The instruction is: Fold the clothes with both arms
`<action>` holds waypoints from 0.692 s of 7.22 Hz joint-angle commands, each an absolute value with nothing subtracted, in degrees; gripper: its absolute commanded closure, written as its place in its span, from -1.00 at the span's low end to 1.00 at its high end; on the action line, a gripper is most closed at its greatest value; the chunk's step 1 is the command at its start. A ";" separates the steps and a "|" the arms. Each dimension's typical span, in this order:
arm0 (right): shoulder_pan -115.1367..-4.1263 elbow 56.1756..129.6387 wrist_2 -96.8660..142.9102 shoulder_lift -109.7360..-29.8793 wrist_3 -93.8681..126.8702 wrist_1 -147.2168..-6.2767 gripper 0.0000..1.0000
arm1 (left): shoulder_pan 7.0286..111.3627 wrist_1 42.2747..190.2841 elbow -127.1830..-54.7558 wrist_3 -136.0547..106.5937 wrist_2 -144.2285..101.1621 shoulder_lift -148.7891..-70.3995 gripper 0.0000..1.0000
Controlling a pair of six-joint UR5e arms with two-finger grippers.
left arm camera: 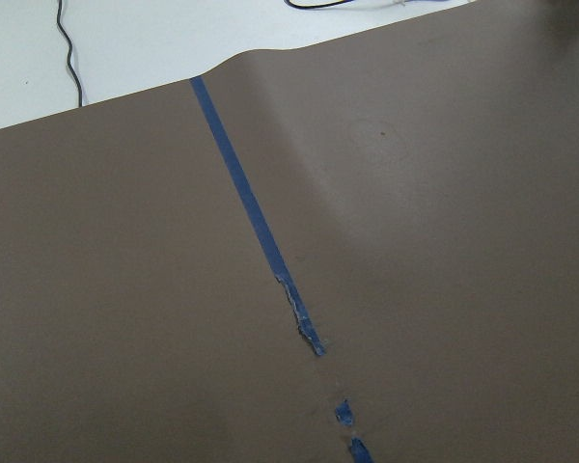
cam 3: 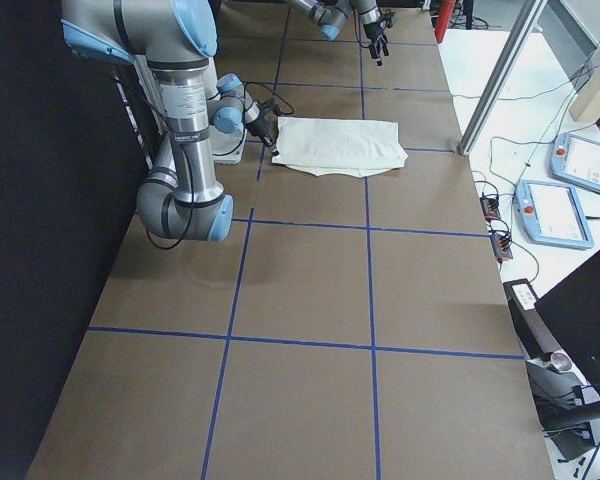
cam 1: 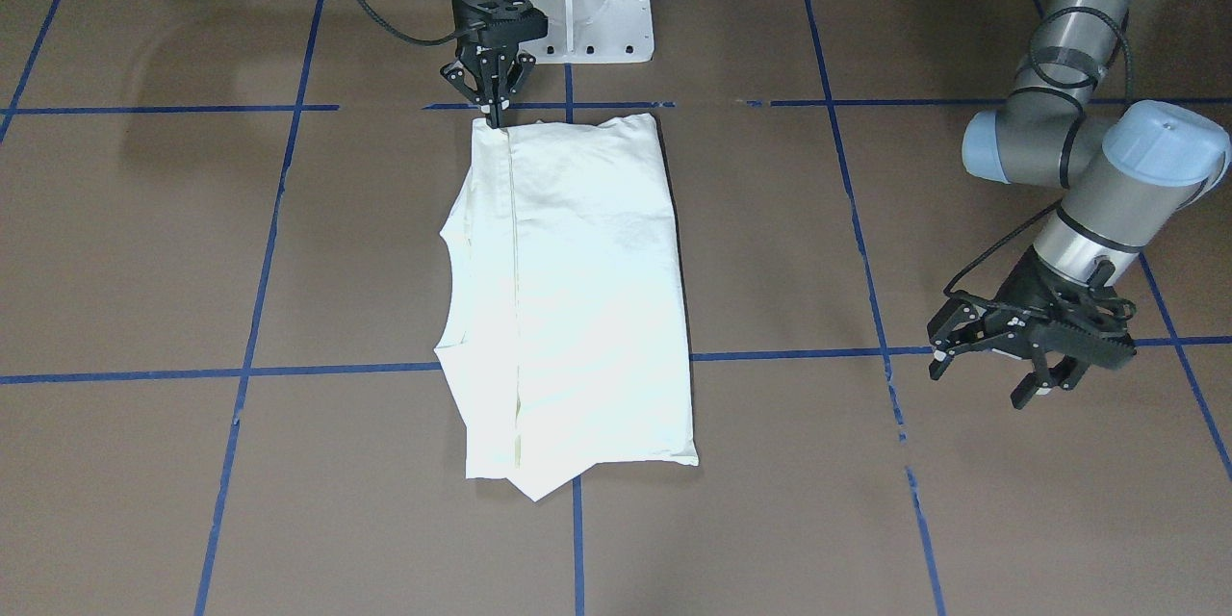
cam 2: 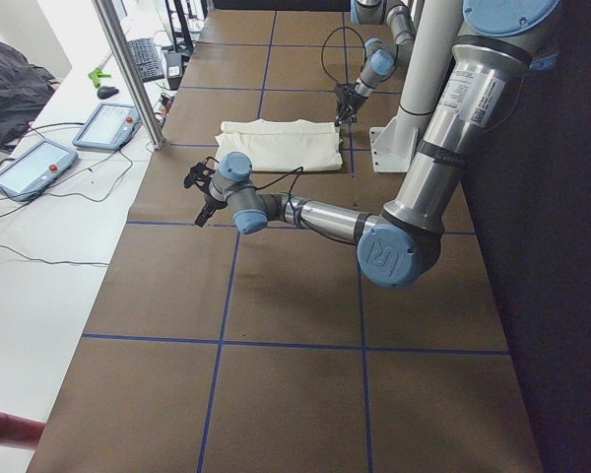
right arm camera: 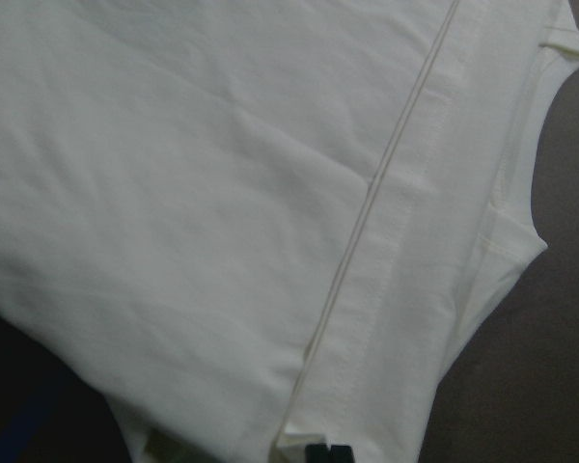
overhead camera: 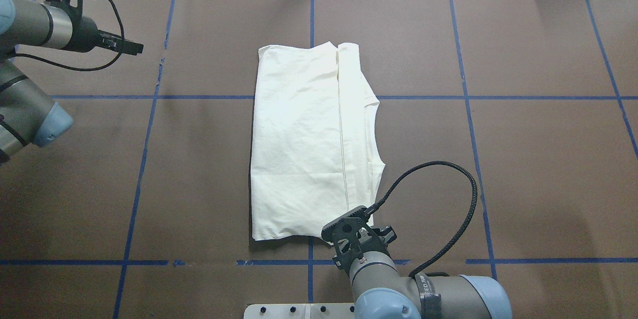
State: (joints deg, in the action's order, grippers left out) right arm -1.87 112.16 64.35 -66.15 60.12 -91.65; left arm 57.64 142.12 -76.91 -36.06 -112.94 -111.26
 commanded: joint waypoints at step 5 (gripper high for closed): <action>-2.64 118.20 64.95 -75.38 86.17 -91.58 1.00 | 57.04 142.65 -76.82 -37.62 -112.85 -111.27 -1.00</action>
State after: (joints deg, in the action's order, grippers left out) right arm -2.82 116.71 64.90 -71.96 79.78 -91.66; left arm 57.13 142.53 -76.88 -37.54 -112.88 -111.27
